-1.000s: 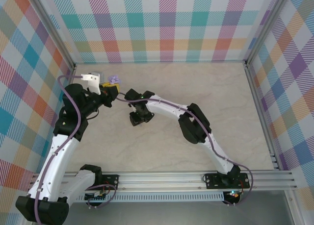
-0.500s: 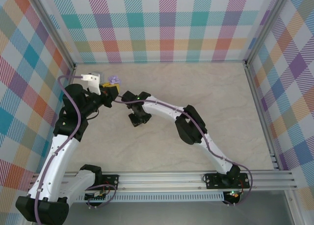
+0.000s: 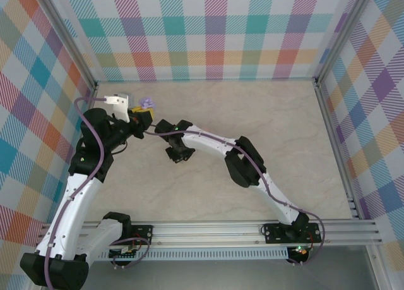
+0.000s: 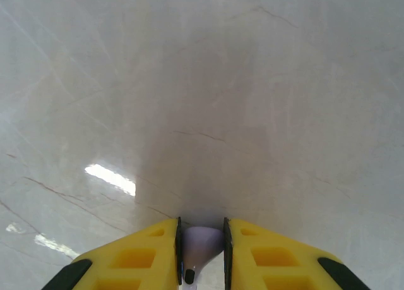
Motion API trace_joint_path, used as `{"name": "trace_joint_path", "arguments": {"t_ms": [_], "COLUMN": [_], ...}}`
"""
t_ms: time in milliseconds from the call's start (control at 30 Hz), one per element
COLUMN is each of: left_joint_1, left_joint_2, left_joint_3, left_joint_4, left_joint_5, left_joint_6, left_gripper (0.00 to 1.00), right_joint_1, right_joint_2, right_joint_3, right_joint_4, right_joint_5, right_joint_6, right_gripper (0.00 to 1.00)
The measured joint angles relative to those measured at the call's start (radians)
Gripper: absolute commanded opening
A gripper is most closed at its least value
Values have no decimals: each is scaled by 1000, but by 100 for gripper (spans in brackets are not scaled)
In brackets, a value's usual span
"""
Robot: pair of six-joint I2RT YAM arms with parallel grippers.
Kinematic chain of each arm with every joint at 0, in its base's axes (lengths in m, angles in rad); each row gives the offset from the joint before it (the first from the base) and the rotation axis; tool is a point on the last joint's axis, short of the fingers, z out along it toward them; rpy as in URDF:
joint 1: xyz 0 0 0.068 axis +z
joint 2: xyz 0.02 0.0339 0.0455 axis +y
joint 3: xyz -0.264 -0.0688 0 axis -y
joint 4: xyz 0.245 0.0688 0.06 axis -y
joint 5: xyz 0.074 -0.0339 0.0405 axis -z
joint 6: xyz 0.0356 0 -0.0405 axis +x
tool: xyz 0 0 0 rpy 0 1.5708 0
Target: Insert the wireless bluetooth earbuds into the charging case
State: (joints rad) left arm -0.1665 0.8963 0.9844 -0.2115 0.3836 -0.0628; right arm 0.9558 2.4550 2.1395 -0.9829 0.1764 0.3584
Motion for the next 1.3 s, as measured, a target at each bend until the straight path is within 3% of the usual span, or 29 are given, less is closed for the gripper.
{"name": "trace_joint_path", "arguments": {"t_ms": [633,1100,1300], "left_joint_1": [0,-10,-104], "left_joint_2": [1,65,107], "left_joint_3": [0,0,-68], "left_joint_4": [0,0,35], "left_joint_5": [20,108,87], "left_joint_6": [0,-63,-129], "left_gripper": [14,12,11], "right_joint_1": [-217,-272,-317], "right_joint_2": [-304,-407,-500], "right_joint_3": [-501,-689,-797], "right_joint_4": [132,323,415], "right_joint_5": [21,-119,-196], "right_joint_6": [-9,3,26], "right_gripper": [24,24,24]}}
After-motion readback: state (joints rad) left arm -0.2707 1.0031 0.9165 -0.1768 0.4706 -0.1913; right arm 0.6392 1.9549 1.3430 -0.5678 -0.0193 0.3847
